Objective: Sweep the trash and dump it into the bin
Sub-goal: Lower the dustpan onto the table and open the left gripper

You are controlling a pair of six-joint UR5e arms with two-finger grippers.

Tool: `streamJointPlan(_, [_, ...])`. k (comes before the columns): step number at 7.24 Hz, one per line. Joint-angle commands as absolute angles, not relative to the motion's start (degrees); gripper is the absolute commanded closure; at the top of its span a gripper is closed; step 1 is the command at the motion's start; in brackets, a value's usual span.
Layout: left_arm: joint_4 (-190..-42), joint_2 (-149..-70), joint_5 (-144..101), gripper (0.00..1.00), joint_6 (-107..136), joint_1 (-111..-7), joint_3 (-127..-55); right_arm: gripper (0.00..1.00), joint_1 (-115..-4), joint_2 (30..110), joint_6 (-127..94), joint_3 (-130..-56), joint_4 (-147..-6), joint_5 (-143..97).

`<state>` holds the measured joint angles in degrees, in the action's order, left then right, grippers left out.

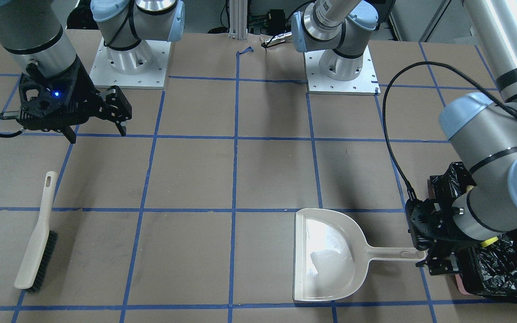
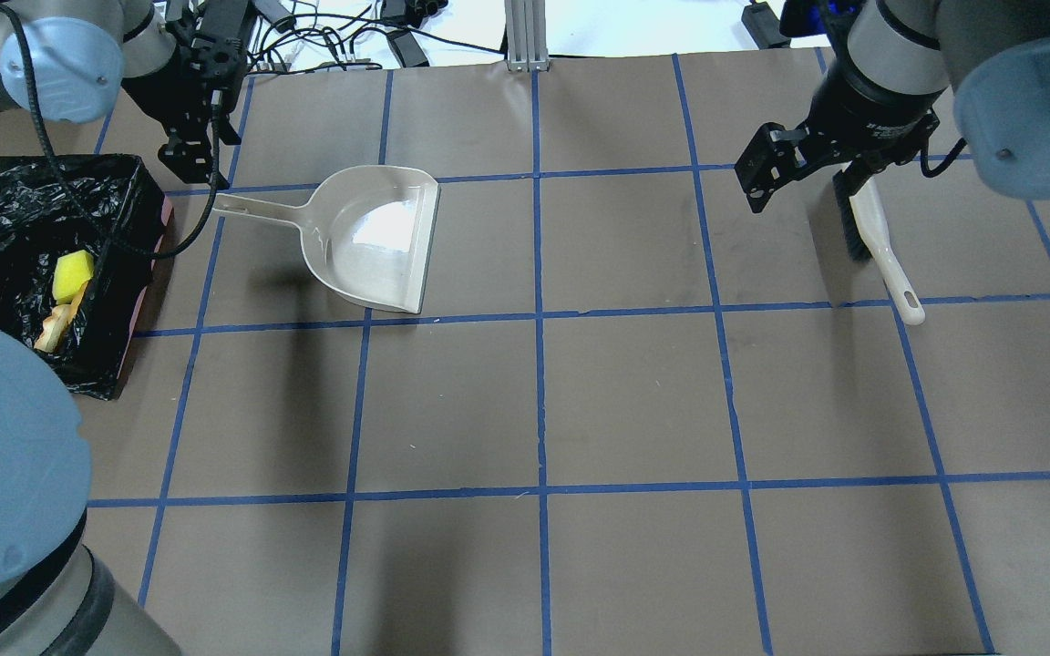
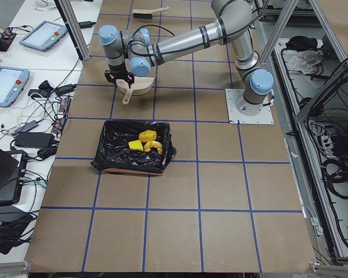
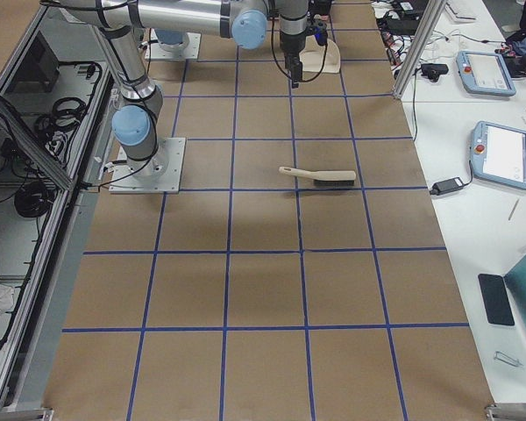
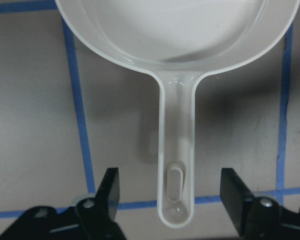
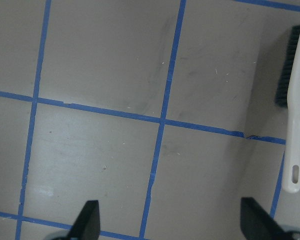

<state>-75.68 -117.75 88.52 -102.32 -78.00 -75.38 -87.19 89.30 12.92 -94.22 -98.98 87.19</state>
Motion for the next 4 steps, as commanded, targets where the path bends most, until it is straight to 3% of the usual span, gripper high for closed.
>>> streamJointPlan(1, [-78.0,-112.4,87.5,0.25,-95.9,-78.0,-75.2,0.00,-87.2,89.3,12.9,-94.2,-99.1,87.2])
streamJointPlan(4, [-83.8,-103.8,85.7,0.20,-76.8,-78.5,-76.5,0.00,-87.2,89.3,12.9,-94.2,-99.1,87.2])
